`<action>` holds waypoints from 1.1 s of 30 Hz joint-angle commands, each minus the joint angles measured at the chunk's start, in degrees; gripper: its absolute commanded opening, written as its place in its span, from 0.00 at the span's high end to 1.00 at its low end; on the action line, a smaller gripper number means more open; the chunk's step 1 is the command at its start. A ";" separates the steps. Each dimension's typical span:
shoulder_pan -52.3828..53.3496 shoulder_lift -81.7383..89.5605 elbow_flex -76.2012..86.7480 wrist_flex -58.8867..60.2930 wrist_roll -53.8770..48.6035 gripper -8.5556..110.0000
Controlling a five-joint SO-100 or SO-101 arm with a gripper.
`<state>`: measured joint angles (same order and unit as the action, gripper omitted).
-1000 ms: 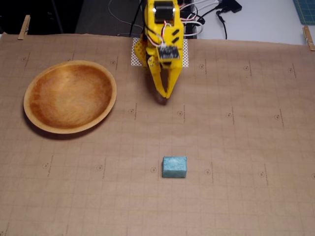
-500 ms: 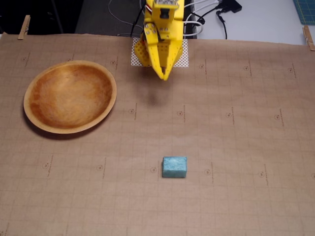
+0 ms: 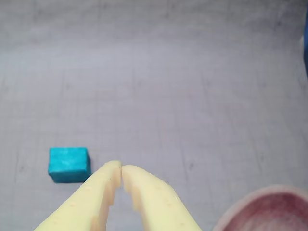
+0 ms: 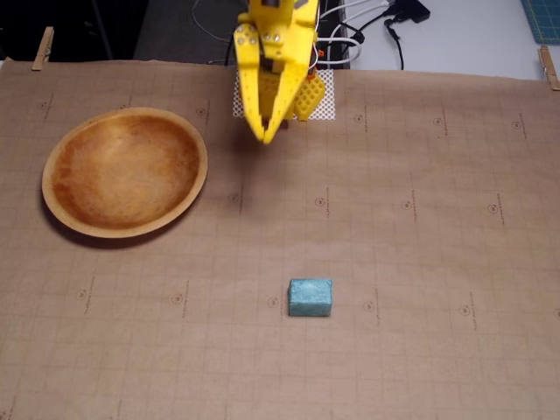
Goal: Grasp a blue block and put it in the bowl.
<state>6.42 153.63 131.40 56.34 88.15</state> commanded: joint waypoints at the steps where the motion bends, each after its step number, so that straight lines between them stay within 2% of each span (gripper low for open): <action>1: -2.20 -10.63 -7.47 -4.13 0.44 0.93; 11: -12.39 -29.53 -12.13 -15.91 5.19 0.74; 20: -15.38 -40.61 -13.10 -24.26 4.83 0.61; 26: -15.47 -46.23 -13.97 -25.14 5.36 0.56; 33: -16.88 -53.53 -14.59 -25.05 5.27 0.55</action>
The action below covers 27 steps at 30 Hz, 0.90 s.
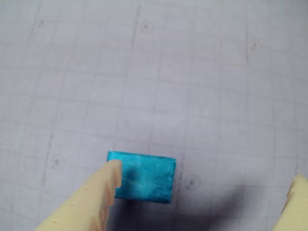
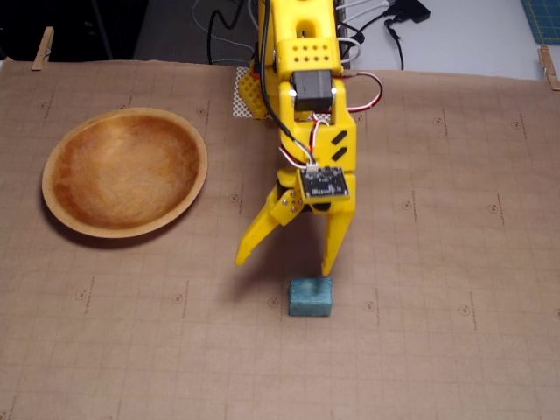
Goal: Grasp a blue block and put it in the bowl.
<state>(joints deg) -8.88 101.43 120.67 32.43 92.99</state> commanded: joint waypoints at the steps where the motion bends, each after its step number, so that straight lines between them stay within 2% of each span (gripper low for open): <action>1: -1.93 -2.46 -4.48 -1.14 0.53 0.55; 27: -5.54 -18.19 -12.57 -1.32 0.79 0.55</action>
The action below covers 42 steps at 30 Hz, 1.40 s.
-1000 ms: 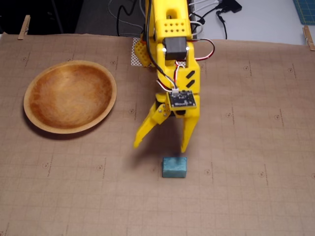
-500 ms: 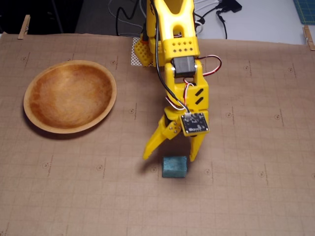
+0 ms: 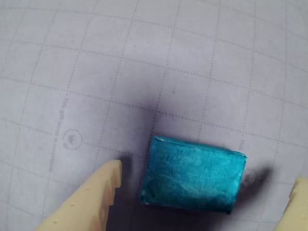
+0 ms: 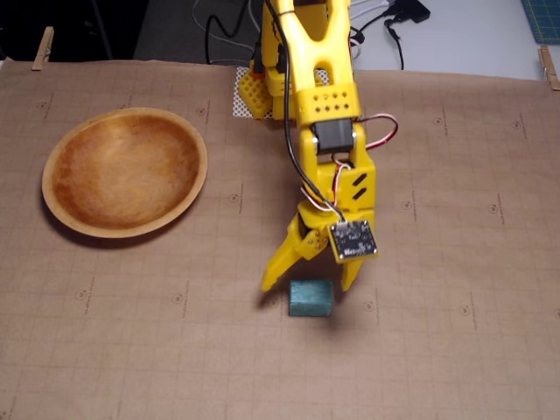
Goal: Grasp a blue block and put it in the bowl.
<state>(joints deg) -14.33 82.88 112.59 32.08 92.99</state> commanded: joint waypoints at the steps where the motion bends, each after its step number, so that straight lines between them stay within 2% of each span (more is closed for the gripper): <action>1: -0.09 -1.23 -5.36 -0.97 0.79 0.55; 12: 1.05 -6.50 -7.73 -0.44 6.06 0.55; 36: 1.67 -5.89 -6.86 6.24 5.98 0.56; 42: 1.67 -5.80 -7.03 6.33 5.89 0.66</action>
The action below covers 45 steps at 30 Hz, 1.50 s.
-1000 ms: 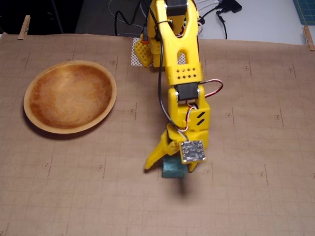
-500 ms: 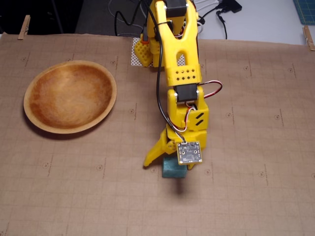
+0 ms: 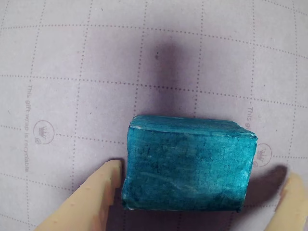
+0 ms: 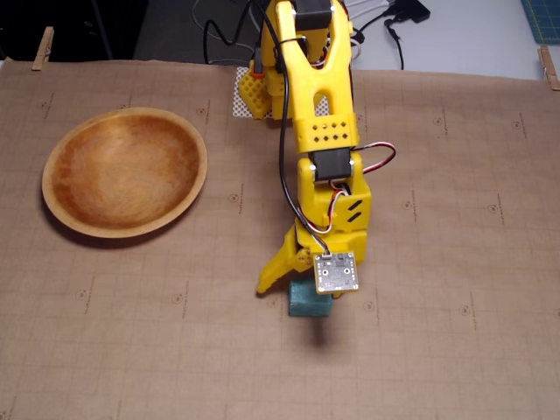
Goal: Grasp a blue block and put it in the bowl.
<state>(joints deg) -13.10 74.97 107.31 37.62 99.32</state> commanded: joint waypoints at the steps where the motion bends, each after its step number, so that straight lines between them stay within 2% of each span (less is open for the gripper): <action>1: 0.44 2.11 -1.76 0.79 -0.44 0.68; 7: 0.53 2.11 -1.49 0.79 -0.26 0.80; 19: 0.53 2.20 -1.58 0.79 -0.26 0.94; 25: 0.44 5.10 -0.97 0.79 -0.35 0.95; 38: -0.35 32.96 11.16 1.32 -0.53 0.95; 45: 1.23 47.29 12.74 11.43 -0.53 0.95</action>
<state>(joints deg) -12.83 112.76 121.55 45.18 99.14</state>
